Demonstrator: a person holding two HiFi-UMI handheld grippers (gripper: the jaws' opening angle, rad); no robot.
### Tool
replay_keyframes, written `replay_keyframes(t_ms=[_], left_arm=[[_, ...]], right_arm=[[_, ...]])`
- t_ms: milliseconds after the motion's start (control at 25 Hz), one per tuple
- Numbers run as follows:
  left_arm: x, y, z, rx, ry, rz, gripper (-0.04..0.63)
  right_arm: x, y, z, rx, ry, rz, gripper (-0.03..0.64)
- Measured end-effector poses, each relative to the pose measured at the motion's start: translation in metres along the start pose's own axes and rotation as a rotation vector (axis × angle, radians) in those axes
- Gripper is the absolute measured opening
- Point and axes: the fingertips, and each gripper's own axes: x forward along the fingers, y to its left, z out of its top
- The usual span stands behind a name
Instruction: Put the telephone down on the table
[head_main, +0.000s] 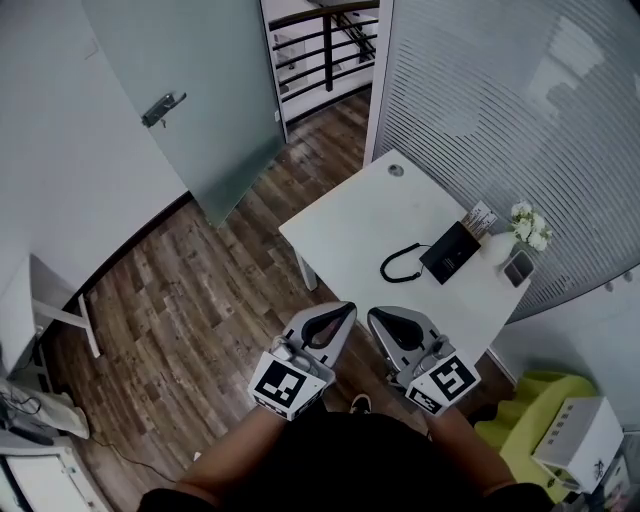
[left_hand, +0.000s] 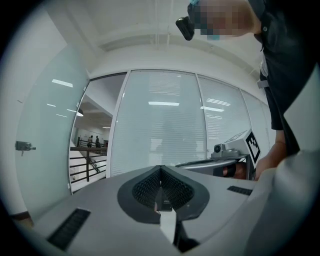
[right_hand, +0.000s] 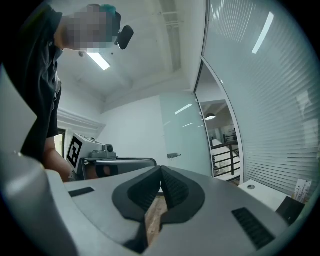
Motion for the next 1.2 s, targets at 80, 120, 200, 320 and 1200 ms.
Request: replay_keyframes(t_ms=[80,120,200,320,1200], left_arm=[[0.007,0.022,0.002,0.01,0.01,-0.043,0.008],[0.011,0.033,0.003,0.011,0.015,-0.067,0.008],[0.017,0.053,0.003,0.006,0.02,-0.114,0.008],[0.029,0.078,0.003,0.026,0.039,-0.195,0.008],[0.126,0.067,-0.014,0.033,0.099,-0.619,0.008]], right_arm=[[0.021,-0.009,0.003,0.006,0.001,-0.041,0.021],[0.03,-0.013,0.004,0.008,0.005,-0.061,0.021],[0.049,-0.021,0.004,0.006,0.012,-0.1,0.021],[0.073,-0.036,0.006,0.01,0.012,-0.172,0.021],[0.041,-0.123,-0.014,0.087,-0.001,-0.608,0.021]])
